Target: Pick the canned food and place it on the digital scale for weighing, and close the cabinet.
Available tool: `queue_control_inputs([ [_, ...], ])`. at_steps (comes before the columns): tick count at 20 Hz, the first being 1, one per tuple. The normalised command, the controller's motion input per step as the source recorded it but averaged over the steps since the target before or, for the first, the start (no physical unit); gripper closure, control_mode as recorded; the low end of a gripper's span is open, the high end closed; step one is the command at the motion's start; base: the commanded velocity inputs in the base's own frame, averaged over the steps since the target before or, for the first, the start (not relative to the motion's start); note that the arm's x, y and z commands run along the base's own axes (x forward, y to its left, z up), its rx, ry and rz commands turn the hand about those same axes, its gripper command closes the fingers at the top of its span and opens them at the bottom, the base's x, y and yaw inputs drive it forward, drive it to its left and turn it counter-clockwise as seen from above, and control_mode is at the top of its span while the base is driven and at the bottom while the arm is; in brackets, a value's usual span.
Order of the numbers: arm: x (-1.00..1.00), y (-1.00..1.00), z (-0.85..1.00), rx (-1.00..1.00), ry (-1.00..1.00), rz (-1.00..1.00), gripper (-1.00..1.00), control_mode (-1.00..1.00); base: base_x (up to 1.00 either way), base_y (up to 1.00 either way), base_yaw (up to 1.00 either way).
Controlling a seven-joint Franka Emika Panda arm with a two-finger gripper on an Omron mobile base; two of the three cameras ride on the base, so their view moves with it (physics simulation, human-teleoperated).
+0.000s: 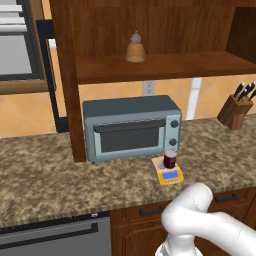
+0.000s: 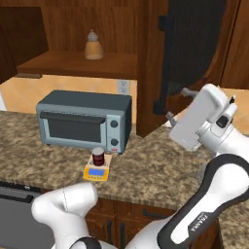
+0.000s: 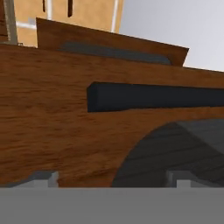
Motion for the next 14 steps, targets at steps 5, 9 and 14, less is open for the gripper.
queue_control_inputs([
  [5,1.00,1.00,0.00,-0.23,0.06,-0.33,-1.00,-1.00,0.00,0.00,0.00],
  [9,1.00,1.00,-0.01,-0.17,0.00,-0.33,-1.00,-1.00,0.00,0.00,0.00],
  [14,1.00,0.48,0.00,-0.04,0.00,-0.18,-1.00,-1.00,0.00,0.00,0.00],
])
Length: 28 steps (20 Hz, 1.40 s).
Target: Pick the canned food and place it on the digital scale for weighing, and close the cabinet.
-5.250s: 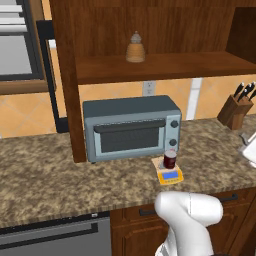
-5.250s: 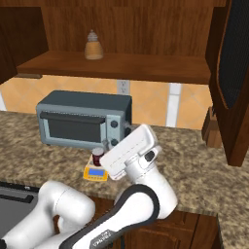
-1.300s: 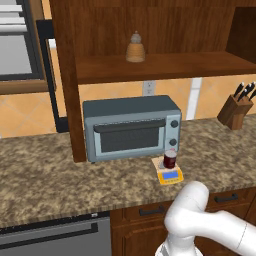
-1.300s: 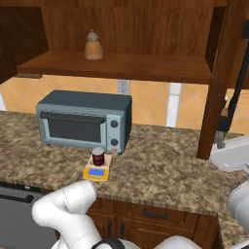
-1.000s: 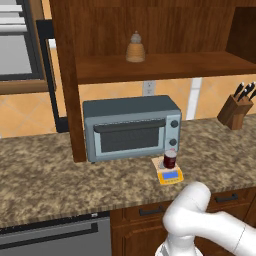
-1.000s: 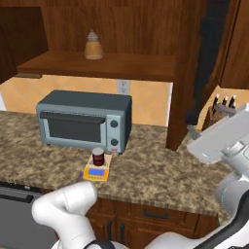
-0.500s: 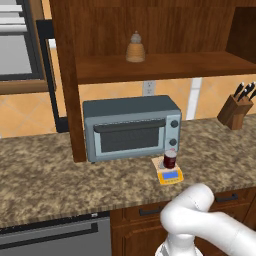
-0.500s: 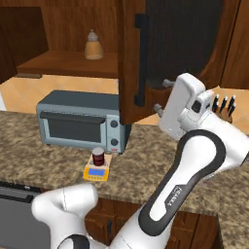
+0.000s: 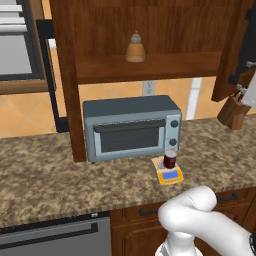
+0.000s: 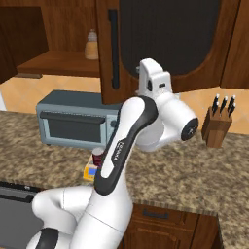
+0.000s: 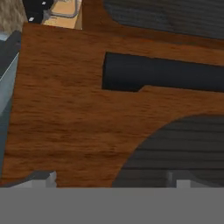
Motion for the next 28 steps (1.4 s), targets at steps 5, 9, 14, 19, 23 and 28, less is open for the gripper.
queue_control_inputs([
  [5,0.74,0.00,0.05,0.00,0.00,-0.05,-1.00,-1.00,0.00,0.00,0.00],
  [9,0.49,-0.03,0.06,0.00,0.00,0.00,-1.00,-1.00,0.00,0.00,0.00],
  [14,0.76,0.00,0.00,0.00,0.00,0.00,-1.00,-1.00,0.00,0.00,0.00],
  [19,0.60,-0.01,0.00,0.00,0.00,0.00,-1.00,-1.00,0.00,0.00,0.00],
  [23,0.51,-0.03,0.00,0.00,0.00,0.00,-1.00,-1.00,0.00,0.00,0.00],
  [28,0.69,-0.04,0.00,0.00,-0.01,0.00,-1.00,-1.00,0.00,0.00,0.00],
])
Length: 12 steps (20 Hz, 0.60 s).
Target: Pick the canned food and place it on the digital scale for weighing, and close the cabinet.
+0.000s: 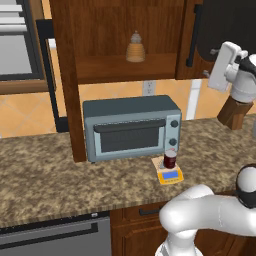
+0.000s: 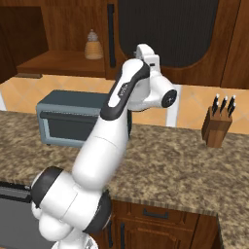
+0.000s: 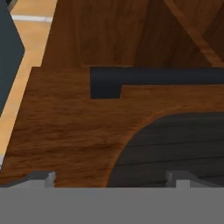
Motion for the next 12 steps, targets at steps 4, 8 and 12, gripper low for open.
queue_control_inputs([
  [4,0.82,-0.02,0.00,0.00,-0.07,0.00,-1.00,-1.00,0.00,0.00,0.00],
  [8,-0.13,-0.01,0.00,0.00,-0.14,0.00,-1.00,-1.00,0.00,0.00,0.00],
  [12,-1.00,0.93,-0.50,0.07,-0.61,-0.13,-1.00,-1.00,0.00,0.00,0.00],
])
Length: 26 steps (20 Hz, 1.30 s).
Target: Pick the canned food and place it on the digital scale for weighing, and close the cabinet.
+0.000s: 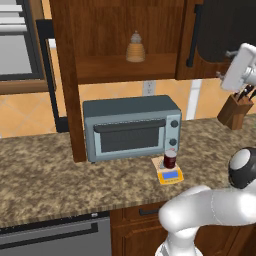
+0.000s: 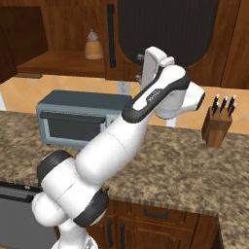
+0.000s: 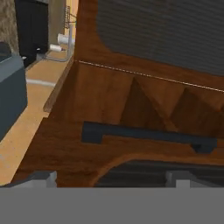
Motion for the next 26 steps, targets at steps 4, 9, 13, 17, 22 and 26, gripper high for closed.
queue_control_inputs([
  [4,-0.87,1.00,-0.76,0.25,-0.76,-0.24,-1.00,-1.00,0.00,0.00,0.00],
  [9,-0.97,0.74,0.32,0.25,-0.45,-0.33,-1.00,-1.00,0.00,0.00,0.00],
  [13,-1.00,0.41,0.64,0.27,-0.05,-0.20,-1.00,-1.00,0.00,0.00,0.00],
  [17,-1.00,0.09,0.62,0.38,0.02,-0.02,-1.00,-1.00,0.00,0.00,0.00],
  [22,-0.70,0.24,0.43,0.21,0.33,0.00,-1.00,-1.00,0.00,0.00,0.00],
  [26,-0.25,0.71,-0.10,-0.07,0.01,0.04,-1.00,-1.00,0.00,0.00,0.00],
])
